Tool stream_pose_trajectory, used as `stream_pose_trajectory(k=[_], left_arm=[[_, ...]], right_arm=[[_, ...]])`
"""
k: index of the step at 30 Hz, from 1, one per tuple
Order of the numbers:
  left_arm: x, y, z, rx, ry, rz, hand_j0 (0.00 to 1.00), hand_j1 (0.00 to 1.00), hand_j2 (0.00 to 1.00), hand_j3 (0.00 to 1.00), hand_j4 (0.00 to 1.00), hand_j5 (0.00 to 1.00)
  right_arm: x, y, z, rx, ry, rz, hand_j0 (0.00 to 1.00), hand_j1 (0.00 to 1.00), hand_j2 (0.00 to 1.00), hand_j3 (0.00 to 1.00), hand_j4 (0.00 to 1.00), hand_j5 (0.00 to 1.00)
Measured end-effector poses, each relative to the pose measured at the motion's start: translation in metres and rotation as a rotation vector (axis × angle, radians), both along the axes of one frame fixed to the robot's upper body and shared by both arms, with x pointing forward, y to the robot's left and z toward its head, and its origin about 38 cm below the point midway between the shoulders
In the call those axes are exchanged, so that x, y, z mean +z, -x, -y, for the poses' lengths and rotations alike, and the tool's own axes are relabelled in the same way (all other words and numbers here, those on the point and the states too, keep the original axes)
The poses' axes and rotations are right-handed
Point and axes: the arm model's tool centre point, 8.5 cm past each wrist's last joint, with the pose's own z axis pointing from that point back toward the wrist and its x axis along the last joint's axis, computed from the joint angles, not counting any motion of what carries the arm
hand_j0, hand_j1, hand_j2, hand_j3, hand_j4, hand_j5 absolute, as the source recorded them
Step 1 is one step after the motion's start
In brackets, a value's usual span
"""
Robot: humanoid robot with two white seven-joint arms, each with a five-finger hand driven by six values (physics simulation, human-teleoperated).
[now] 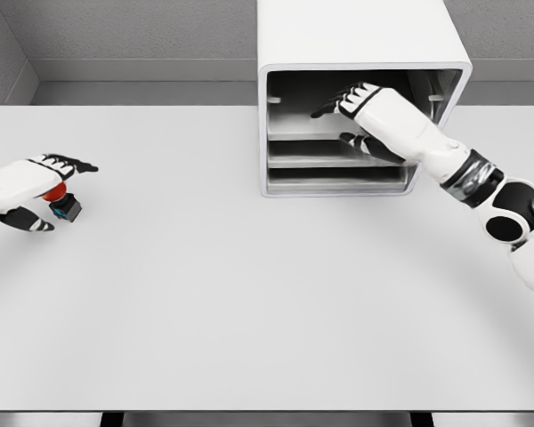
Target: Slide open multi-storey tabletop storage cabinets and put open load switch and slide close multi-storey tabletop storage cabinets
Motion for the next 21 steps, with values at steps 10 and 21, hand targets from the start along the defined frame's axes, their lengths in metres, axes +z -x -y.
stream_pose_trajectory(k=[10,21], left_arm=[[-0.003,-0.008,-0.006,0.023,0.007,-0.016,0.80,0.80,0.80,0.80,0.80,0.80],[-0.011,-0.009,-0.013,0.045,0.009,-0.042,0.79,0.79,0.79,0.79,0.79,0.79]], right_arm=[[-0.011,-0.005,-0.006,0.029,0.022,-0.059,0.69,0.69,0.69,0.69,0.69,0.69],[-0.019,-0.020,-0.008,0.009,0.043,-0.094,0.70,0.70,0.70,0.70,0.70,0.70]])
